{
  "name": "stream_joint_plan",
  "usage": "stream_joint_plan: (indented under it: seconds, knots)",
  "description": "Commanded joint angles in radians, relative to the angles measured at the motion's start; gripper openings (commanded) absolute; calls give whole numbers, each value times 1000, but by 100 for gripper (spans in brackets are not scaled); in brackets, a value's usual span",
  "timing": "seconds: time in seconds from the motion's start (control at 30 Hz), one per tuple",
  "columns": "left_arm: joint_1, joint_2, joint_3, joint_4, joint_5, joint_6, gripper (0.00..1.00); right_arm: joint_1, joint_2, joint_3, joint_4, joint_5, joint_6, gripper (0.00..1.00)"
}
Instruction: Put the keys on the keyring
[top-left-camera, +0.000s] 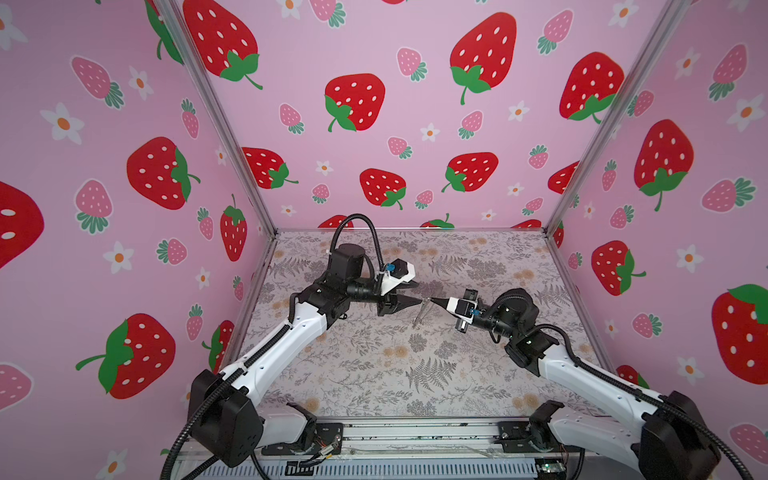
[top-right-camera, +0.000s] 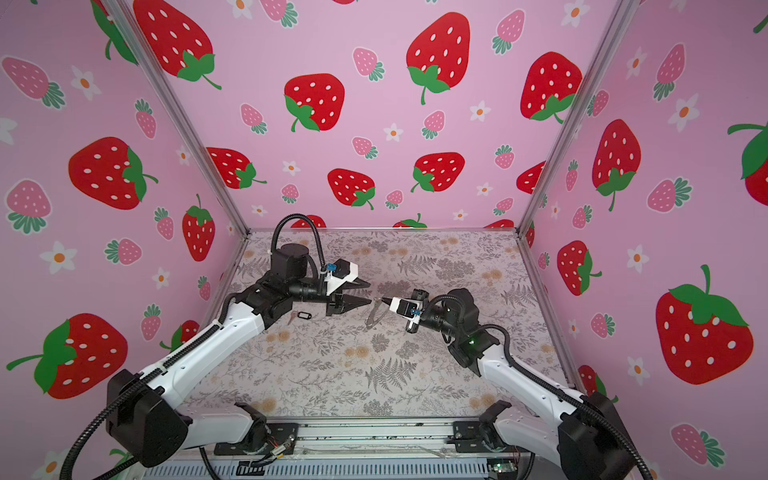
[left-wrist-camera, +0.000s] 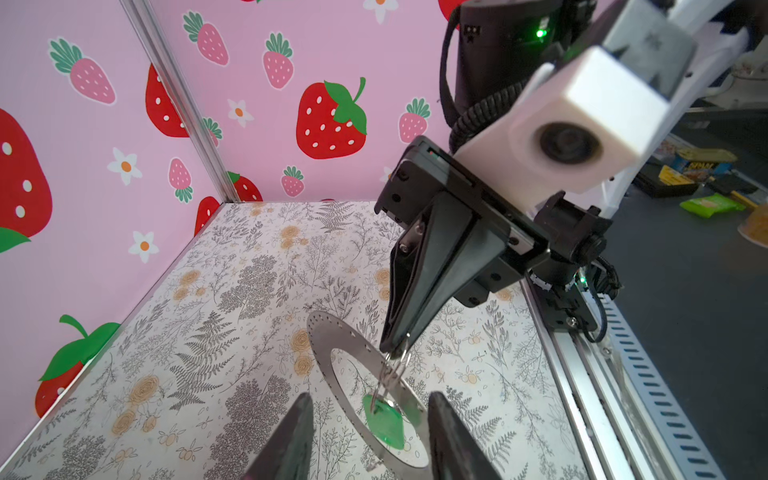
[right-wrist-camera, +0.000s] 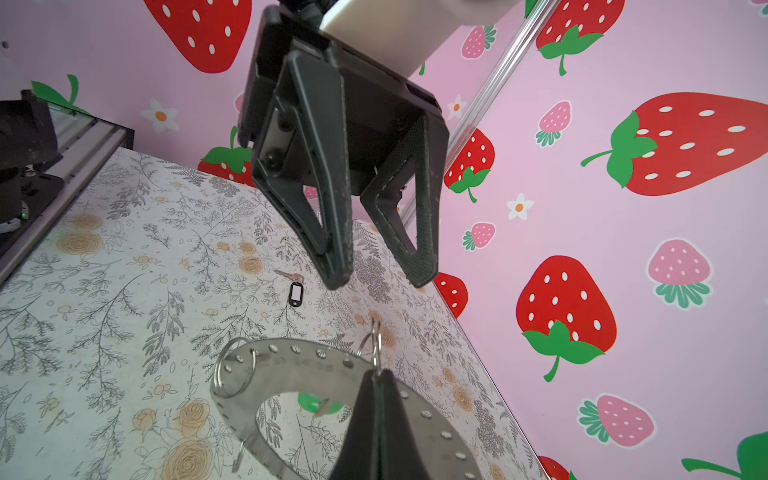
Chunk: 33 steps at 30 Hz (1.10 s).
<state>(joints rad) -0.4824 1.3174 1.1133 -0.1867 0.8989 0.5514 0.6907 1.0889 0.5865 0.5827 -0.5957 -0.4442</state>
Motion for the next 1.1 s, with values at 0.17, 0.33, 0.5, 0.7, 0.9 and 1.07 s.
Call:
stream_joint_plan:
  seconds: [0.17,0.33,0.5,0.7,0.9,1.07]
  knots:
    - [-33,19,72,-113,-2,161,42,-7,-1,42,55,-108,26,0]
    - [-47,23,80,-128,-12,170,38,-7,4,50,52,-131,24,0]
    - [-53,30,83,-143,-24,187,32,-7,6,53,58,-151,29,0]
    - [-55,29,82,-135,-22,186,24,-7,16,56,49,-167,30,0]
    - [-58,28,83,-135,-14,186,21,-7,26,58,46,-167,35,0]
    - [-62,27,88,-138,-5,187,18,-7,34,63,45,-171,36,0]
